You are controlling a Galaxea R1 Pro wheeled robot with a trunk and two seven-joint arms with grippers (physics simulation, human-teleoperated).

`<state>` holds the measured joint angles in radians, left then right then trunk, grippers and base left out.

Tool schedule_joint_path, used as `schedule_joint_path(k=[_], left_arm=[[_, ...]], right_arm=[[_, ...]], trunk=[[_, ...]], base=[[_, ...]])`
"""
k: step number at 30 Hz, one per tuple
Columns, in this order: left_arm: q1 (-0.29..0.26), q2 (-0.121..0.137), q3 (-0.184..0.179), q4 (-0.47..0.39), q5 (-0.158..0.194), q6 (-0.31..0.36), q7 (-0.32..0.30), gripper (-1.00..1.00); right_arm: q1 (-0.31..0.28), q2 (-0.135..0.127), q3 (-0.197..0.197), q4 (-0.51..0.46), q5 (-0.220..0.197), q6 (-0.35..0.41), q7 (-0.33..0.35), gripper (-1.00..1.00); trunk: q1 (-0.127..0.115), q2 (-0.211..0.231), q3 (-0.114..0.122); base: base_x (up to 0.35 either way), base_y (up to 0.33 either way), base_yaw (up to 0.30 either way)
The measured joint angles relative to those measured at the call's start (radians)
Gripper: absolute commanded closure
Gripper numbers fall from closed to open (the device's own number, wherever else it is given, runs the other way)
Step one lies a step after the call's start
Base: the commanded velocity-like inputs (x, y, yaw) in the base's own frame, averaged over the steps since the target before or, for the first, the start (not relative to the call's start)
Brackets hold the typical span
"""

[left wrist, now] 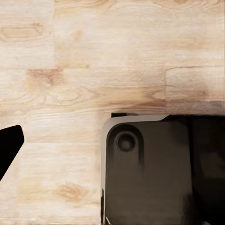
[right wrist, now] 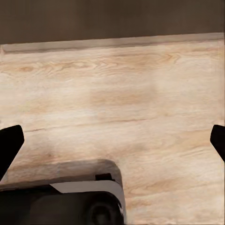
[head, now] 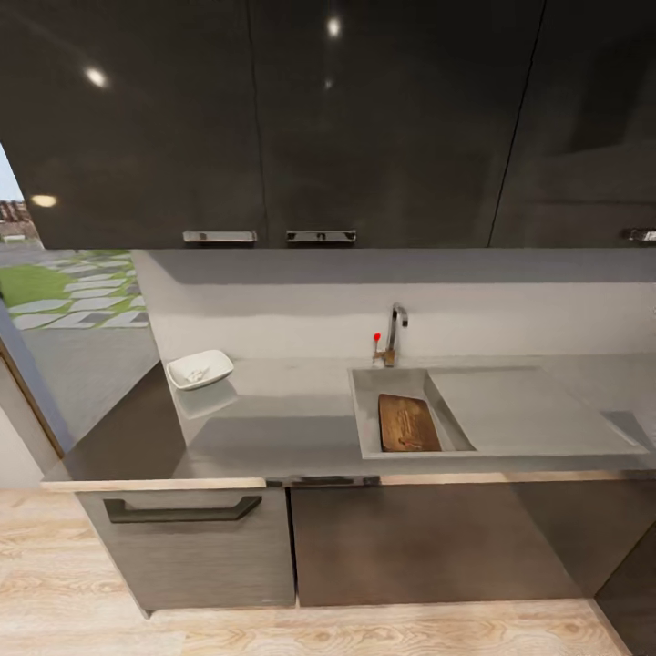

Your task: In the kitchen, take the Vidalia onion out of the sink, dice it on the chopping board with the paring knife, put the diced onion into the bowl on the countertop, then place both the paring knife and the chopping board into the sink.

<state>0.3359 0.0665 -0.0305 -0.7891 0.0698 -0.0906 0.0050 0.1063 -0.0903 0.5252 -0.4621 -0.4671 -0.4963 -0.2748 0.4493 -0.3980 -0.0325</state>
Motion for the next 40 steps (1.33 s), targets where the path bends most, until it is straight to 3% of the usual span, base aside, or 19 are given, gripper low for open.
schedule_joint_path(k=[3,7,11,36,40], left_arm=[[0.000,0.000,0.000,0.072,0.000,0.002,0.025,-1.00],[0.000,-0.002,0.000,0.157,0.003,0.003,0.156,-1.00],[0.000,-0.003,-0.001,0.216,0.002,0.001,0.206,-1.00],[0.000,0.004,-0.005,0.550,0.000,0.003,0.205,-1.00],[0.000,-0.022,-0.005,0.613,0.000,0.004,0.203,-1.00]], right_arm=[[0.000,-0.013,0.000,0.113,0.003,0.003,0.037,-1.00],[0.000,-0.015,-0.002,0.258,-0.002,0.018,0.046,-1.00],[-0.001,-0.011,-0.003,0.302,-0.009,0.128,0.044,-1.00],[-0.001,0.001,-0.001,0.287,-0.007,0.155,0.043,-1.00],[-0.001,0.001,-0.002,0.287,-0.008,0.155,0.042,-1.00]], trunk=[[0.000,0.000,0.000],[0.000,0.000,0.000],[0.000,0.000,0.000],[0.000,0.000,0.000],[0.000,0.000,0.000]], base=[[0.000,0.000,0.000],[0.000,0.000,0.000],[0.000,0.000,0.000],[0.000,0.000,0.000],[0.000,0.000,0.000]])
